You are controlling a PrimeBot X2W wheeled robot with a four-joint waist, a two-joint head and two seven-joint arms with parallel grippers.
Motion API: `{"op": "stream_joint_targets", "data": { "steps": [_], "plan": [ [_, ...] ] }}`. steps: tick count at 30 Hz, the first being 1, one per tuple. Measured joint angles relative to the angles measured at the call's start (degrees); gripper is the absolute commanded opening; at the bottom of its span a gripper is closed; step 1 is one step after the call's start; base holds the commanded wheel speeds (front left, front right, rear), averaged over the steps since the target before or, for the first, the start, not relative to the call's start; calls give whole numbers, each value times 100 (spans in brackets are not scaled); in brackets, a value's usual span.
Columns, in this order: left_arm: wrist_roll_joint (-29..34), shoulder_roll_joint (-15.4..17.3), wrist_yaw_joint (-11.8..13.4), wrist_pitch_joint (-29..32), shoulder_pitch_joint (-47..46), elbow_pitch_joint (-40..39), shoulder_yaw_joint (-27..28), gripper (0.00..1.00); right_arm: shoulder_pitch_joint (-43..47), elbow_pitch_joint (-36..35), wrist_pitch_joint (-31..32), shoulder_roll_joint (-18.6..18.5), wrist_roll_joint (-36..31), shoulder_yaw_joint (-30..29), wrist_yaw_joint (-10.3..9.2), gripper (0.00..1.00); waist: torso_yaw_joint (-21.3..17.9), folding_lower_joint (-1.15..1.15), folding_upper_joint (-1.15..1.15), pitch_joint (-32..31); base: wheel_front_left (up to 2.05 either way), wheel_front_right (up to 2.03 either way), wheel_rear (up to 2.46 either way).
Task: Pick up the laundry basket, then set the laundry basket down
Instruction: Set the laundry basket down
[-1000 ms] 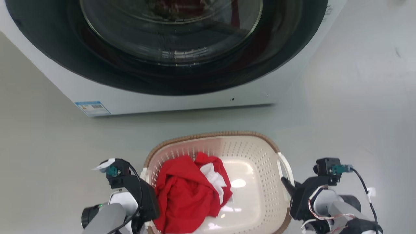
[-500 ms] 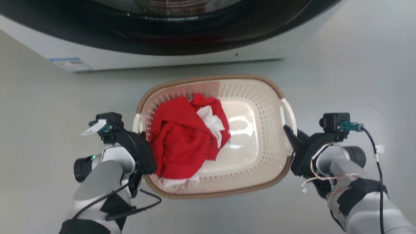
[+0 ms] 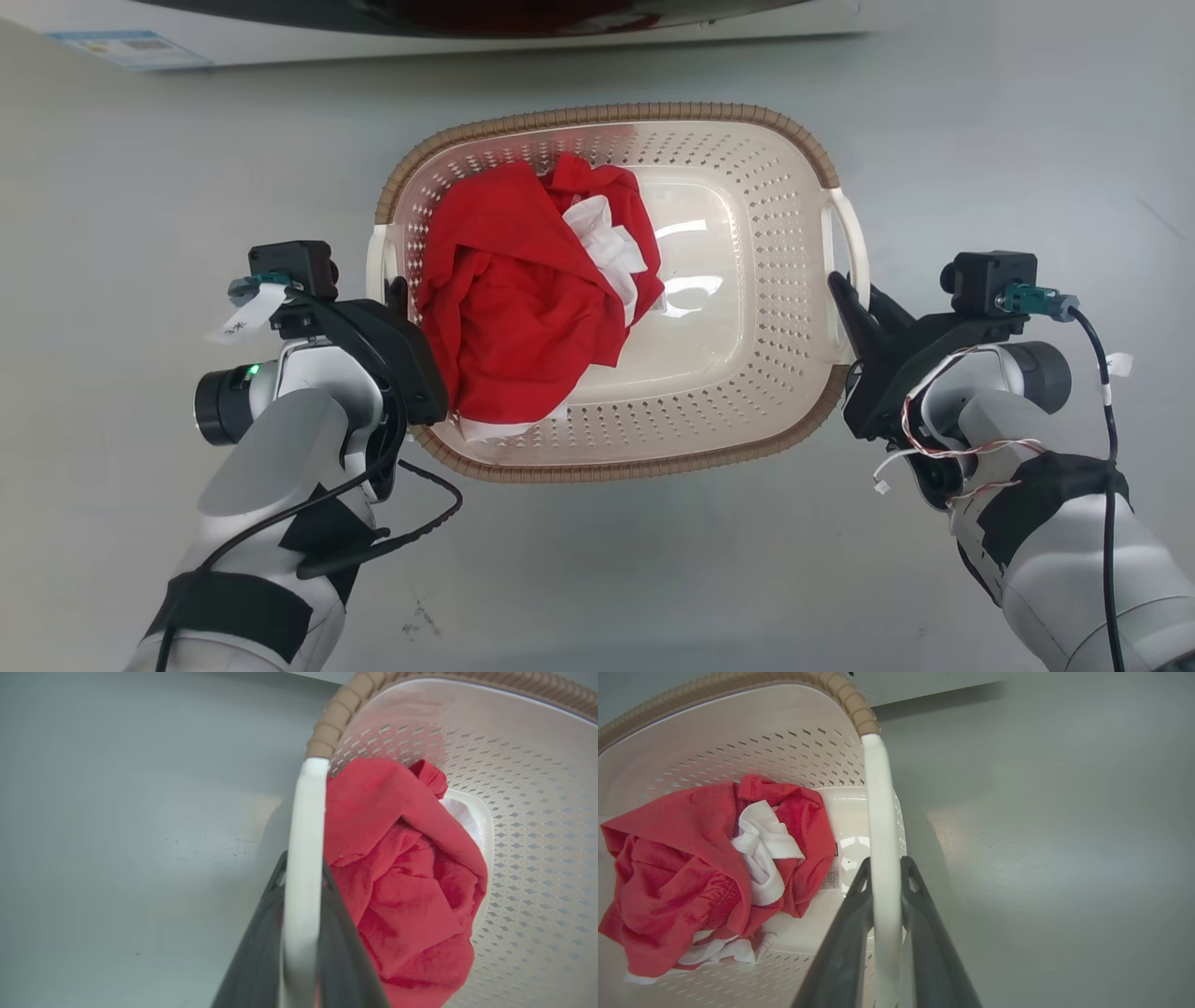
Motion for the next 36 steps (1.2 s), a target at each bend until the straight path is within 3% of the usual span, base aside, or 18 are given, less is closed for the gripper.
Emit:
{"op": "stream_joint_targets", "data": {
  "steps": [9, 31, 33, 34, 35, 36],
  "plan": [
    [20, -15, -1, -196, -44, 154, -12, 0, -79, 194, -176, 90, -40, 25, 1, 0, 23, -1, 0, 297, 0, 0, 0],
    [18, 0, -140, -240, -147, 382, -18, 0, -166, 420, -261, 194, -40, 112, 1, 0, -48, -2, -1, 334, 0, 0, 0],
    [-4, -4, -168, -201, -168, 408, -2, 0, -174, 427, -211, 194, -40, 143, 1, 45, -44, -2, -2, 330, 0, 0, 0],
    [-26, -11, -189, -190, -178, 424, 24, 0, -174, 421, -210, 191, -40, 181, 1, 45, -41, -2, -1, 327, 0, 0, 0],
    [-36, -12, -197, -188, -187, 437, 22, 5, -173, 416, -187, 189, -38, 187, 0, 100, -37, -2, -1, 323, 0, 0, 0],
    [-36, -10, -208, -168, -194, 450, 16, 51, -172, 416, -164, 178, -37, 189, -1, 100, -32, -1, -1, 318, 0, 0, 0]
  ]
}}
